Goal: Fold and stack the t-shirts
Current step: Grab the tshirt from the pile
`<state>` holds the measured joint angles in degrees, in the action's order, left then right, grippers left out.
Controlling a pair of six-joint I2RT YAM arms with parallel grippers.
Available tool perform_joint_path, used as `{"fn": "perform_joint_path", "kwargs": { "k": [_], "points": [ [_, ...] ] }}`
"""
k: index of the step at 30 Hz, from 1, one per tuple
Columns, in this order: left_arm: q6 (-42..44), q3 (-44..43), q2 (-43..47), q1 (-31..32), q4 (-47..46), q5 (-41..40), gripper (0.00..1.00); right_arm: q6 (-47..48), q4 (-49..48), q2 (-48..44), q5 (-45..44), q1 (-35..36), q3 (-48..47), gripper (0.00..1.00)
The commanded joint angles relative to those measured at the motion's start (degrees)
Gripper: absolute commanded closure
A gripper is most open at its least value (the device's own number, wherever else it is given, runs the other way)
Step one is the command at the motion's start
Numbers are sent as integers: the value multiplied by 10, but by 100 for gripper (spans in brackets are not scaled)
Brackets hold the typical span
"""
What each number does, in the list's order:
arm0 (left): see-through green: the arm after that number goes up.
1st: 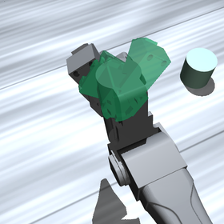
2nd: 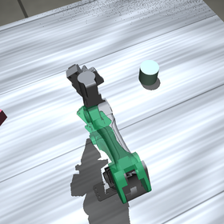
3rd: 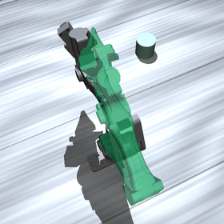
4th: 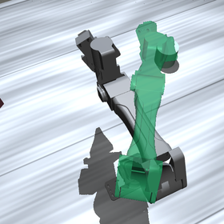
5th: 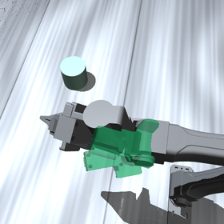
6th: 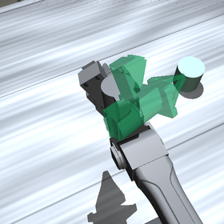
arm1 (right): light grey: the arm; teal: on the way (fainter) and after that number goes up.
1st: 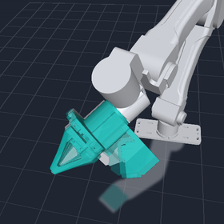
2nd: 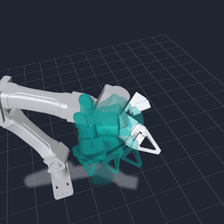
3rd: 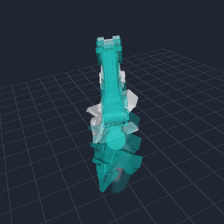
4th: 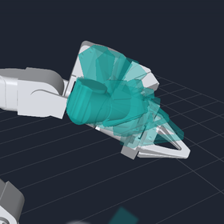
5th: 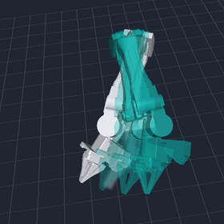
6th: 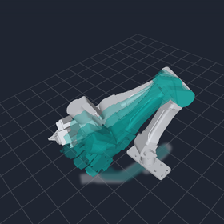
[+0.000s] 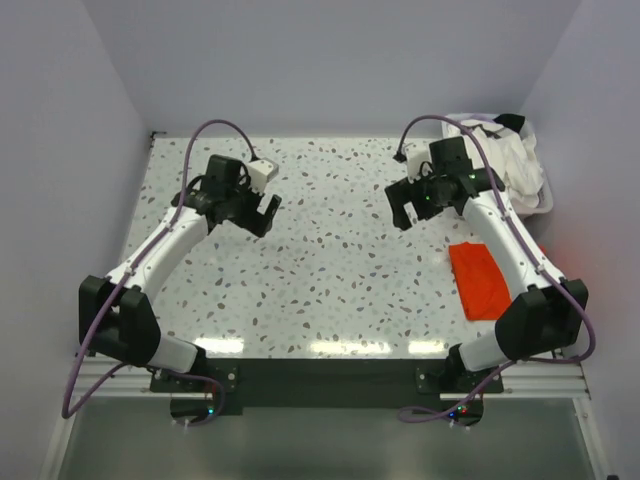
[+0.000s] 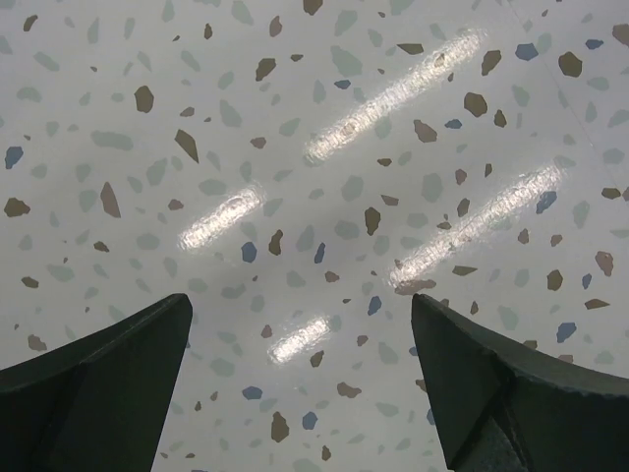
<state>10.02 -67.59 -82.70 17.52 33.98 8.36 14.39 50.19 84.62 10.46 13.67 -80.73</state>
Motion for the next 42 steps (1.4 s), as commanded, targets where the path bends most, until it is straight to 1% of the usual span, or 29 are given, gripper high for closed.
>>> {"fn": "perform_joint_path", "kwargs": {
  "k": [1, 2, 5, 6, 8, 9, 11, 14, 16, 20, 24, 27, 30, 35, 36, 38, 39, 40, 42],
  "points": [
    [2, -13, 13, -1, -14, 3, 0, -10, -10, -13, 1, -21, -15, 1],
    [4, -19, 11, -3, -19, 5, 0, -11, -10, -6, 3, -51, -48, 1],
    [13, -56, -12, -11, -6, 12, 0, -3, -9, 35, 7, -109, -113, 1],
    [13, -68, -19, -15, -1, 13, 0, 6, -8, 48, 0, -119, -156, 1],
    [18, -89, -33, -21, 7, 22, 0, 15, -5, 86, -2, -152, -202, 1],
    [18, -92, -34, -27, 5, 24, 0, 15, -4, 98, -3, -161, -244, 1],
    [21, -99, -40, -31, 1, 27, 0, 15, -8, 133, -13, -183, -297, 1],
    [24, -102, -47, -36, 2, 23, 0, 13, -38, 171, -36, -208, -327, 1],
    [26, -104, -50, -38, 3, 19, 0, 14, -57, 193, -40, -217, -346, 1],
    [30, -105, -55, -39, 8, 10, 0, 24, -49, 268, -54, -230, -405, 1],
    [32, -97, -54, -41, 9, 3, 0, 27, -58, 352, -69, -234, -444, 1],
    [35, -91, -55, -42, 19, 2, 0, 26, -51, 391, -74, -233, -478, 1],
    [39, -90, -55, -42, 23, -8, 0, 26, -56, 428, -90, -233, -486, 1],
    [43, -91, -55, -42, 26, -19, 0, 39, -83, 445, -125, -235, -451, 3],
    [44, -91, -55, -42, 26, -19, 0, 41, -89, 444, -130, -236, -446, 8],
    [44, -92, -57, -42, 26, -19, 0, 42, -91, 440, -134, -241, -442, 14],
    [41, -93, -58, -42, 27, -19, 0, 44, -91, 429, -132, -245, -436, 19],
    [41, -93, -57, -42, 26, -17, 0, 44, -92, 424, -124, -247, -434, 20],
    [40, -94, -58, -42, 25, -12, 0, 47, -92, 405, -117, -257, -428, 28]
  ]
}}
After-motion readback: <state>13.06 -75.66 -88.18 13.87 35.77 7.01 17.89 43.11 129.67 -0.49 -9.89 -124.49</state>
